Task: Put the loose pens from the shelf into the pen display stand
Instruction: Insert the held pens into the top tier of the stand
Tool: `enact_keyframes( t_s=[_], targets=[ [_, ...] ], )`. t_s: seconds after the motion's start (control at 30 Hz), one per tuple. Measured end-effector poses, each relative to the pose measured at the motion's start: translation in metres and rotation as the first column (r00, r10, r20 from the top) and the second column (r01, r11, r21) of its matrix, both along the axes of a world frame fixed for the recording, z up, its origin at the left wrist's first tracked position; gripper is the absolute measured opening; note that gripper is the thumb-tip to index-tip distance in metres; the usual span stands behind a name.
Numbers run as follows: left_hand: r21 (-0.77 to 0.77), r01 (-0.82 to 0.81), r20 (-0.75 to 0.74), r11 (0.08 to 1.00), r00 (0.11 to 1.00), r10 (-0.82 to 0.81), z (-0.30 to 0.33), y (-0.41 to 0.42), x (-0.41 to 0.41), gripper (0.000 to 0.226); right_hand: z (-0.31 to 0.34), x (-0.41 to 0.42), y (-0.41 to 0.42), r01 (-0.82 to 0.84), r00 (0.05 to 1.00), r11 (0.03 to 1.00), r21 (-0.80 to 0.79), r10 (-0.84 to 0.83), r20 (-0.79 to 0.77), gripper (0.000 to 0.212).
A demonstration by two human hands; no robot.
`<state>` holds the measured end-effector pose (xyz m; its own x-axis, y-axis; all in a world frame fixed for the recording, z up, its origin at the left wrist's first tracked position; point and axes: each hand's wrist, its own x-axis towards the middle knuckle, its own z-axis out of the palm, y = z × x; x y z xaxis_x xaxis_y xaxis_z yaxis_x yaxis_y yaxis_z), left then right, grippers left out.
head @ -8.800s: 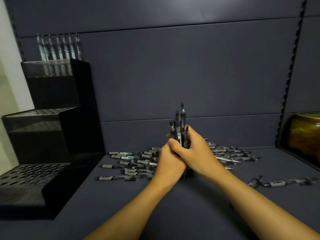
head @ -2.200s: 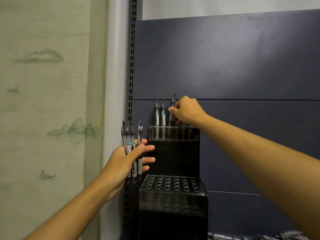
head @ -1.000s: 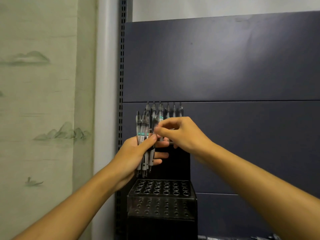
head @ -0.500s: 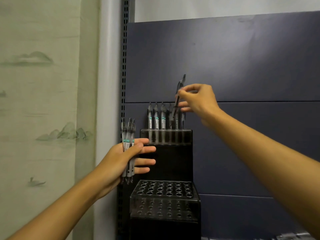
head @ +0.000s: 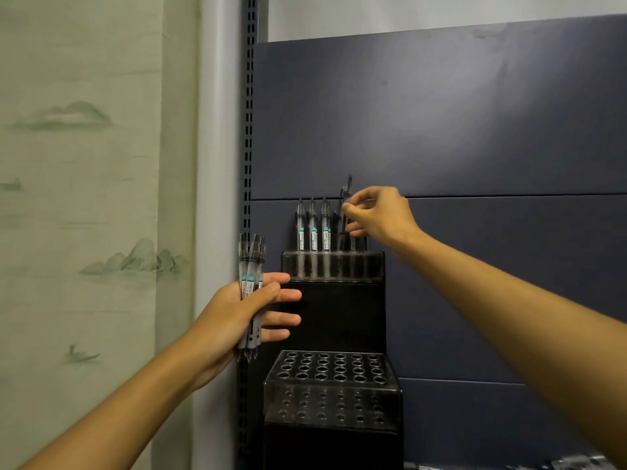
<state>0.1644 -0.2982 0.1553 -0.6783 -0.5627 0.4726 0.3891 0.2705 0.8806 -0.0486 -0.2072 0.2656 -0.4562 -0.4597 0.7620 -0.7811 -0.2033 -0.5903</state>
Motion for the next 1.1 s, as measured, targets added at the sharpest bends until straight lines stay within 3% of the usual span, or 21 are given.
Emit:
enact_keyframes(
  t_s=[0.3,0.6,0.7,0.83,0.93,1.1],
  targets=[
    [0.027,0.009,-0.012,1.000,1.000,-0.009,-0.002,-0.001,-0.001,0.022,-0.006,0.000,-0.004,0.062,0.997,0.980,0.191,-0.054,-0.048,0.022],
    [0.041,0.028,-0.032,0.999,0.999,-0.027,-0.001,0.002,-0.002,0.023,-0.009,0.007,0.009,0.142,0.979,0.984,0.109,-0.124,-0.161,0.027],
    [0.045,0.044,-0.044,0.998,0.998,-0.042,0.003,0.006,-0.005,0.024,-0.010,0.025,0.020,0.061,0.968,0.992,0.109,-0.032,-0.249,0.023],
    [0.046,0.122,-0.048,0.991,0.992,-0.120,0.008,0.020,-0.014,0.029,-0.025,0.053,0.028,-0.113,0.937,0.942,0.317,0.207,-0.282,0.022],
    [0.033,0.202,-0.038,0.979,0.979,-0.201,0.009,0.029,-0.019,0.022,-0.039,0.061,0.032,-0.222,0.923,0.895,0.386,0.320,-0.213,0.023],
    [-0.020,0.211,-0.009,0.977,0.977,-0.211,0.007,0.036,-0.026,0.025,-0.053,0.059,0.039,-0.320,0.923,0.886,0.335,0.372,-0.102,0.023]
  ],
)
